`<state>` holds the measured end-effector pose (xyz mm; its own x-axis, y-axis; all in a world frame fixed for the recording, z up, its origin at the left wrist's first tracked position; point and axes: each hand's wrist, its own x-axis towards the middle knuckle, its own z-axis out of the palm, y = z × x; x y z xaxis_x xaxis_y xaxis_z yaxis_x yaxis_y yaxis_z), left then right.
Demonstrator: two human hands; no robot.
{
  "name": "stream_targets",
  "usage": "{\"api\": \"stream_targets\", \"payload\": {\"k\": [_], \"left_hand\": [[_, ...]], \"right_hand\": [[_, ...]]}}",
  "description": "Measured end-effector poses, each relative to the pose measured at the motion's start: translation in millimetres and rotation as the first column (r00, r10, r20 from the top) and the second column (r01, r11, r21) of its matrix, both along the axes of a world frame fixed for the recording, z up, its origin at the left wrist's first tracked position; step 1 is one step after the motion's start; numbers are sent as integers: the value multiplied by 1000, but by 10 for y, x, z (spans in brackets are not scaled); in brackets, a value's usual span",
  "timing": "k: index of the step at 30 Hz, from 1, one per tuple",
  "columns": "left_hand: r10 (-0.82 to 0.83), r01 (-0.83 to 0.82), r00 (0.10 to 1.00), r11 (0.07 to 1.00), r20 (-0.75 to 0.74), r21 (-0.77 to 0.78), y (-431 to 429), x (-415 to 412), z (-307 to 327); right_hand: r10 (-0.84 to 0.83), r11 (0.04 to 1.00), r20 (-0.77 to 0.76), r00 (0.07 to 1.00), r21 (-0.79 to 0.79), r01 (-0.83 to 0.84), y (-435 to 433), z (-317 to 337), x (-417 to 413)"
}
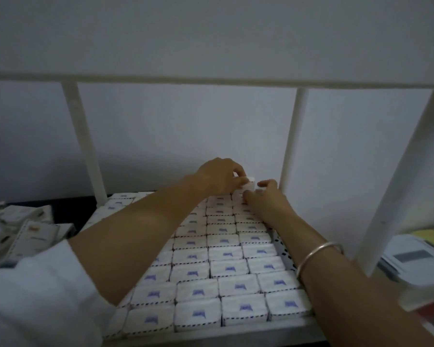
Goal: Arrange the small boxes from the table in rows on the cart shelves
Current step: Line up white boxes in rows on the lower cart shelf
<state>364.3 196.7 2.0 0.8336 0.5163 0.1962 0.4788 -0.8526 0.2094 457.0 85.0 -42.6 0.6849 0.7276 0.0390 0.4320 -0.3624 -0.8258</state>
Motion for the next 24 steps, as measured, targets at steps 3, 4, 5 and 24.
{"api": "stream_targets", "payload": {"k": [3,4,5,24], "left_hand": [[65,-67,997,996,-39,-53,-14,-1,-71],[76,-78,997,992,-28,-97,-21,-21,-102],[81,-80,997,986,0,-147,-34,-48,-131],[56,38,974,915,221,-401,-1406,-2492,206]], "right_hand": [[50,997,219,975,51,-62,-21,10,-14],[71,996,269,960,24,-81,-32,24,-28],[91,996,291,952,-9,-92,-27,19,-20],[364,911,670,647,-110,-398,-830,521,-1581]]}}
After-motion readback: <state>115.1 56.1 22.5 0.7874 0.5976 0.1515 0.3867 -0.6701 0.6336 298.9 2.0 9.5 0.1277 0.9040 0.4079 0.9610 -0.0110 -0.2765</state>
